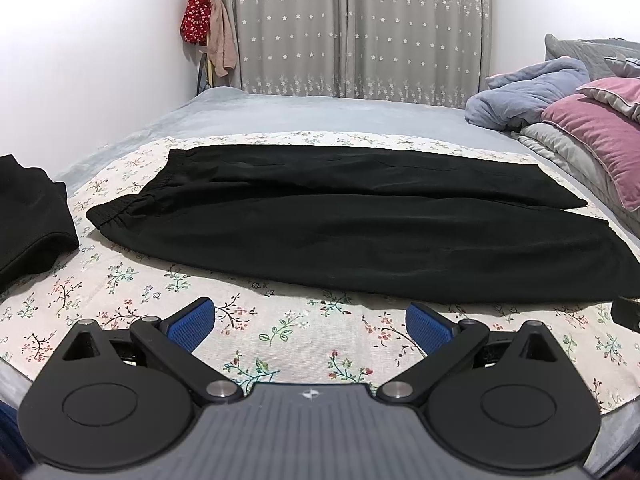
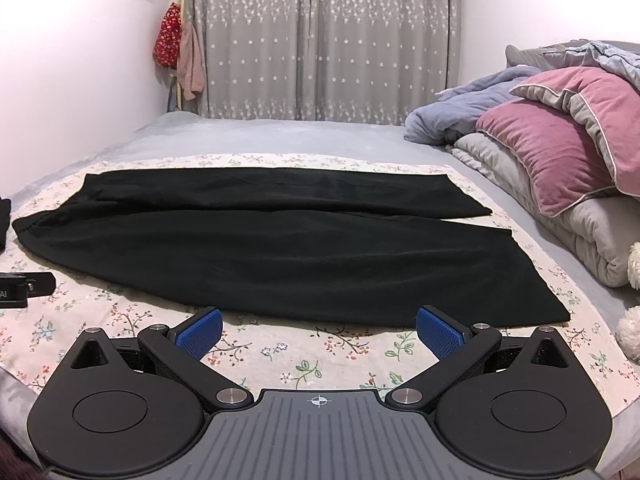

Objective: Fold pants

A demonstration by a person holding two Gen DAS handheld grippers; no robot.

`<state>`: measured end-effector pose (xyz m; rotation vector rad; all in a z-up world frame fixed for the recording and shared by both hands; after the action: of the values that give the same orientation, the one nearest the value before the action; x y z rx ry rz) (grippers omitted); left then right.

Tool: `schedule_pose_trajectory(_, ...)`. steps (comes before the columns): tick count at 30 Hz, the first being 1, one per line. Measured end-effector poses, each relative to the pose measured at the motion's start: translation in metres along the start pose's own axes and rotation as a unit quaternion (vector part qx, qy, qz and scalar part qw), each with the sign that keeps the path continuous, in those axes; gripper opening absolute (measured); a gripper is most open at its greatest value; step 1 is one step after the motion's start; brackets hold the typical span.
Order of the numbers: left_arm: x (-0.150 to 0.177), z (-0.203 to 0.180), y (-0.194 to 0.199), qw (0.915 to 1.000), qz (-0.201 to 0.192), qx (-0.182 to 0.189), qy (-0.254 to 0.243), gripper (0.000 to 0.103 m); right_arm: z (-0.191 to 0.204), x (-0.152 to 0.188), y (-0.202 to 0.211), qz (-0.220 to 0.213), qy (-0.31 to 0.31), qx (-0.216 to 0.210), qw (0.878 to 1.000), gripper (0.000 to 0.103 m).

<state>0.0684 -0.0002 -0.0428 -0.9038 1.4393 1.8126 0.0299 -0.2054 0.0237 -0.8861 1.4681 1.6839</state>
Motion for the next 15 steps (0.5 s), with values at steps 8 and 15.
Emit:
schedule_pose_trajectory(8, -0.005, 0.01, -0.005, 1.0, 0.002, -0.004, 0.006, 0.095, -0.003, 0.002, -0.003, 0.007, -0.001, 0.006, 1.0, 0.103)
schedule_pose_trajectory(15, -0.031, 0.029, -0.026, 0.9998, 0.004, -0.016, 0.006, 0.095, -0.034, -0.017, -0.01, 0.015, -0.015, 0.017, 1.0, 0.103)
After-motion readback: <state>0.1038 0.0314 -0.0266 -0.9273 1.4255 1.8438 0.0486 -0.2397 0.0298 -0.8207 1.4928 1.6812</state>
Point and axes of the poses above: each gripper's, at about its wrist camera, not at the fingertips, and y roughly against the way its jaws point, z to its left, x to its underside, the point moved 8 cm from there along -y, roughly the way its jaws point, and after that the axes turned 14 degrees about -x, right-handed, at the moved point
